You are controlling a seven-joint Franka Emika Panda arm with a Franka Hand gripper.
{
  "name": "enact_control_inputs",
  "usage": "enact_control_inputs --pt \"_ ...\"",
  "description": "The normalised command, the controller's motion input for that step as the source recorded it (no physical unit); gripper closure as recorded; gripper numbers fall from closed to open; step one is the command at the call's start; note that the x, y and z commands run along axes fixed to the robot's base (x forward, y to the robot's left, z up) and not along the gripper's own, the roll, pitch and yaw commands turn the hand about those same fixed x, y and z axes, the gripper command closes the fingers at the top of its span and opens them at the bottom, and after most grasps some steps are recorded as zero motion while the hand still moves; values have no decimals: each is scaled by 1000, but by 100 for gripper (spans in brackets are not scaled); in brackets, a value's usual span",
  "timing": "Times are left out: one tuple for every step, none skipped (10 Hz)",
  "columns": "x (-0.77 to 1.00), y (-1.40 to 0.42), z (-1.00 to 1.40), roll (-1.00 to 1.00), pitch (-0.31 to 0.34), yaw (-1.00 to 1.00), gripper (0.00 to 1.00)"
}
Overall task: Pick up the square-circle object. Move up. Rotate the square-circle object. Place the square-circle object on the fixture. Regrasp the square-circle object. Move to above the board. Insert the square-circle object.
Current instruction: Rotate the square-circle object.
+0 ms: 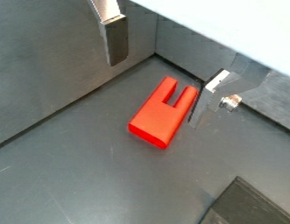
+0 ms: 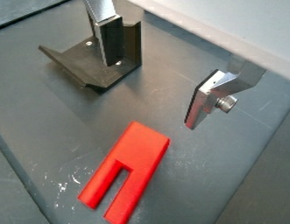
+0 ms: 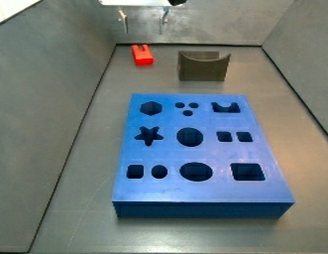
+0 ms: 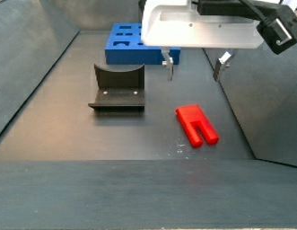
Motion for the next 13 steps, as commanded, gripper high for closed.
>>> enact_control_inputs --pt "6 0 -1000 0 -9 -76 0" --pt "15 -1 -1000 -6 -25 -73 0" --pt "21 4 -1000 -24 -32 -57 0" --pt "27 4 -1000 -40 -37 -43 0" --pt "33 6 -1000 -50 -40 -35 0" --pt "46 12 -964 -76 -40 -13 0" --pt "48 14 -884 -85 -38 -6 0" --pt "54 14 -733 -102 -36 2 0" --pt "51 15 -594 -114 -39 5 0" --pt "46 15 -496 -122 -49 7 0" --pt "44 15 -369 -131 -60 8 0" --pt "39 14 -279 -138 -65 9 0" --pt "42 16 -219 -142 -71 11 0"
